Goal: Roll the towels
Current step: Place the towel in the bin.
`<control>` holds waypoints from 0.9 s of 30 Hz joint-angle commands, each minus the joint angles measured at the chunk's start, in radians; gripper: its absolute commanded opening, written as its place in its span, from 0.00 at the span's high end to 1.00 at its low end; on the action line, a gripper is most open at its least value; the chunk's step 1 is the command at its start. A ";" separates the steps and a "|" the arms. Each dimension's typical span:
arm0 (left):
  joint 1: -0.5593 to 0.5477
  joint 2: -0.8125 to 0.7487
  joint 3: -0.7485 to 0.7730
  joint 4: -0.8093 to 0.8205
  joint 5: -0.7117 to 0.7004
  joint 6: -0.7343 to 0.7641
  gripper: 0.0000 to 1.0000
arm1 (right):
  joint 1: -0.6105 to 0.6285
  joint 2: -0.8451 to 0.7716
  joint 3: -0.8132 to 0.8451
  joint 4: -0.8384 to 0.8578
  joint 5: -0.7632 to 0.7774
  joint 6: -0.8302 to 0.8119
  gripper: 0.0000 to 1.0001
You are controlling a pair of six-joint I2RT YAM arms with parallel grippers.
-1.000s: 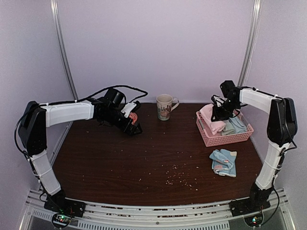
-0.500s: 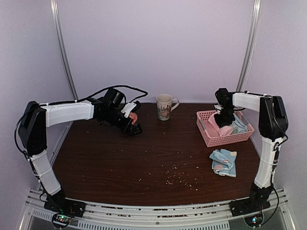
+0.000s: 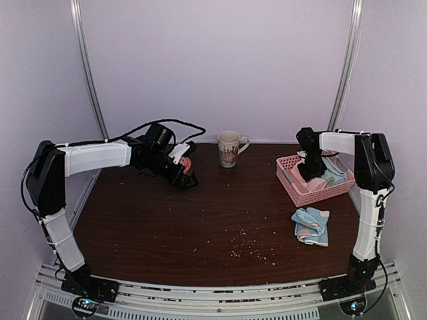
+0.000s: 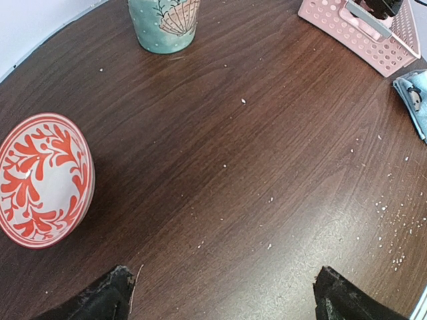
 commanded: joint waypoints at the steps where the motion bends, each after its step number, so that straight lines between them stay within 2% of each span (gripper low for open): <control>1: 0.007 0.016 0.009 0.031 0.014 -0.001 0.02 | -0.001 -0.010 0.031 -0.026 -0.025 -0.020 0.55; 5: 0.007 0.019 0.013 0.031 0.016 0.000 0.02 | -0.001 -0.038 0.046 -0.057 -0.057 -0.031 0.46; 11: 0.006 0.022 0.012 0.030 0.023 0.000 0.02 | -0.001 -0.056 0.043 -0.093 -0.080 -0.048 0.41; 14: 0.006 0.024 0.012 0.030 0.026 -0.001 0.02 | -0.001 -0.083 0.044 -0.109 -0.085 -0.055 0.33; 15: 0.007 0.024 0.011 0.029 0.026 -0.001 0.02 | -0.001 -0.096 0.045 -0.114 -0.089 -0.057 0.15; 16: 0.007 0.025 0.012 0.030 0.027 -0.001 0.02 | -0.001 -0.109 0.045 -0.119 -0.097 -0.059 0.02; 27: 0.006 0.010 0.008 0.032 0.052 0.011 0.02 | -0.001 -0.238 0.045 -0.190 -0.181 -0.094 0.00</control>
